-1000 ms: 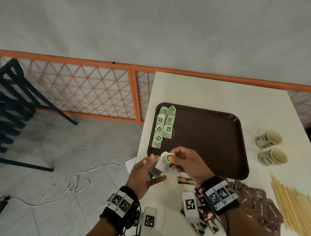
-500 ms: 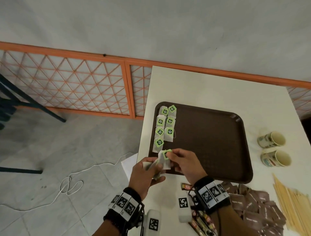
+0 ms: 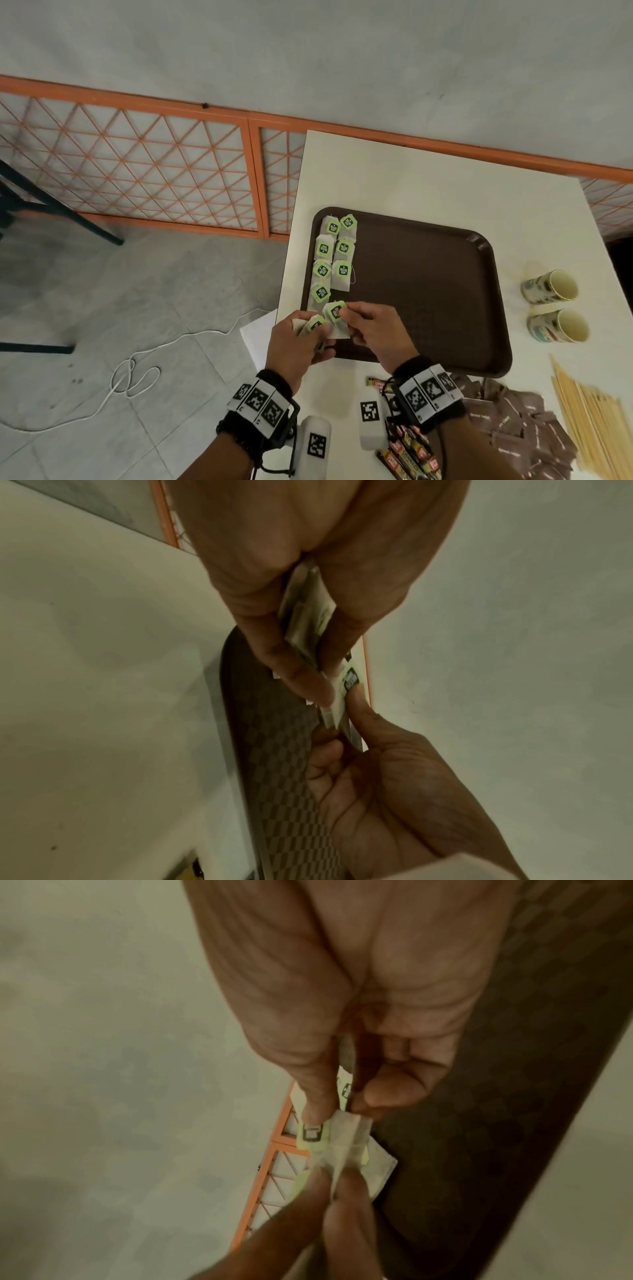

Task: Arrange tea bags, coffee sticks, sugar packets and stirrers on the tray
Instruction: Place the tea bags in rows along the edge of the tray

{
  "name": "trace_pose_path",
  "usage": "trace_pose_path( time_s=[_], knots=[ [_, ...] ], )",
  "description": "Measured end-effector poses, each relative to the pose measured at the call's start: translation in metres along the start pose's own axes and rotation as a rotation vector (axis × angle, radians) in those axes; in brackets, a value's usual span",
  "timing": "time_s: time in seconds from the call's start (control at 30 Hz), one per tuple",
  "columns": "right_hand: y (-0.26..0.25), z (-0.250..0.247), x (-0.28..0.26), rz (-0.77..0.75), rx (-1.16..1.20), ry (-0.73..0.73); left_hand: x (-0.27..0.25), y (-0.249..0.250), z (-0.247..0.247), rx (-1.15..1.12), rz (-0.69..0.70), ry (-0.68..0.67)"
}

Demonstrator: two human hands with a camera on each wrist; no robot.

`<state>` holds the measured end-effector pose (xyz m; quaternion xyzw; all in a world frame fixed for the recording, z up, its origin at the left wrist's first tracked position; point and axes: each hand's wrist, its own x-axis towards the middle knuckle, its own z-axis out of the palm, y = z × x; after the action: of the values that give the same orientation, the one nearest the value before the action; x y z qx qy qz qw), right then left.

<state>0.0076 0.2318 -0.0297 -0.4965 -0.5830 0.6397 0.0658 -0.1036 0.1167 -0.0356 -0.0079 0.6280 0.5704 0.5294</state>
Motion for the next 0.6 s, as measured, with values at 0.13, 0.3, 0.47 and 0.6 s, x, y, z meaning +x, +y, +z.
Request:
trace_pose_path(
  time_s=[0.13, 0.3, 0.47, 0.6],
  knots=[
    [0.004, -0.002, 0.003, 0.03, -0.041, 0.033, 0.0, -0.001, 0.004, -0.019, 0.015, 0.003],
    [0.002, -0.006, 0.027, 0.107, 0.009, 0.182, -0.004, 0.0, -0.012, -0.051, 0.005, 0.063],
    [0.008, 0.0, 0.045, 0.15, -0.05, 0.211, -0.009, 0.011, -0.035, -0.284, -0.032, 0.007],
    [0.011, 0.005, 0.051, 0.139, -0.134, 0.261, -0.008, 0.019, -0.041, -0.449, -0.11, -0.069]
  ],
)
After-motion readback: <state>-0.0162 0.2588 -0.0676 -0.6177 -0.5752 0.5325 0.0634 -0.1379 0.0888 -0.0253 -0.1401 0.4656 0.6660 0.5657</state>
